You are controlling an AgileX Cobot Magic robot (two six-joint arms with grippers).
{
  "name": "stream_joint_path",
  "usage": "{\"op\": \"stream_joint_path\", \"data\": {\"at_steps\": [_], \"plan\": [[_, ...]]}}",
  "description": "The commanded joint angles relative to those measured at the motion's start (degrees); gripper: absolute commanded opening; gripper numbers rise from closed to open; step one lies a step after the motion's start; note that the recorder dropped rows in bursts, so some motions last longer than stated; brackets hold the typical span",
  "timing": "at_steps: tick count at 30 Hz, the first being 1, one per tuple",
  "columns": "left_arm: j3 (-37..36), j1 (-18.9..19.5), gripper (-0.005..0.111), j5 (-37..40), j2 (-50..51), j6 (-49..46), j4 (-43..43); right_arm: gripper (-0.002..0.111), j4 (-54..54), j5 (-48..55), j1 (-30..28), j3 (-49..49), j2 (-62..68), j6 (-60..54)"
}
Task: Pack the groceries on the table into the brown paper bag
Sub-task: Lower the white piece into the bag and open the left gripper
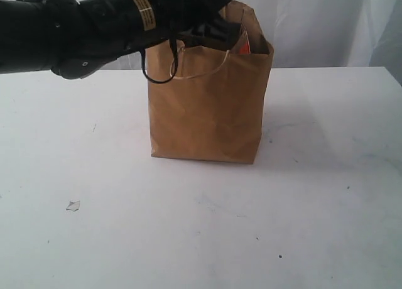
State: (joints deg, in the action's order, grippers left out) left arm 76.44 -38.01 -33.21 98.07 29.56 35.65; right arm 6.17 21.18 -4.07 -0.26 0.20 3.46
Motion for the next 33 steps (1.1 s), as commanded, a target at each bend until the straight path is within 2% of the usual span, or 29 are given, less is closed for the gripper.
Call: {"op": "stream_joint_path", "data": {"at_steps": [1, 3, 5, 10, 13, 16, 20, 25, 33], "plan": [[0.13, 0.19, 0.0, 2.7, 0.6, -4.33, -0.66, 0.0, -0.05, -0.26, -0.51, 0.26, -0.2, 0.12], [0.13, 0.19, 0.002, 4.75, 0.69, -4.33, -0.66, 0.0, -0.05, -0.26, -0.51, 0.26, -0.2, 0.12], [0.13, 0.19, 0.01, 6.17, 0.69, -4.33, -0.66, 0.0, -0.05, -0.26, -0.51, 0.26, -0.2, 0.12], [0.13, 0.19, 0.044, 6.29, 0.69, -4.33, -0.66, 0.0, -0.05, -0.26, -0.51, 0.26, -0.2, 0.12], [0.13, 0.19, 0.061, 6.29, 0.69, -4.03, -0.66, 0.0, -0.05, -0.26, -0.51, 0.26, -0.2, 0.12], [0.13, 0.19, 0.07, 7.72, 0.58, -3.9, -0.66, 0.0, -0.05, -0.26, -0.51, 0.26, -0.2, 0.12], [0.13, 0.19, 0.073, 13.76, -0.59, -3.9, -0.66, 0.0, -0.05, -0.26, -0.51, 0.26, -0.2, 0.12], [0.13, 0.19, 0.073, 26.59, -5.41, -2.21, -0.66, 0.0, -0.05, -0.26, -0.51, 0.26, -0.2, 0.12], [0.13, 0.19, 0.073, 33.53, -10.6, -1.75, -0.8, 0.0, -0.05, -0.26, -0.51, 0.26, -0.2, 0.12]]}}
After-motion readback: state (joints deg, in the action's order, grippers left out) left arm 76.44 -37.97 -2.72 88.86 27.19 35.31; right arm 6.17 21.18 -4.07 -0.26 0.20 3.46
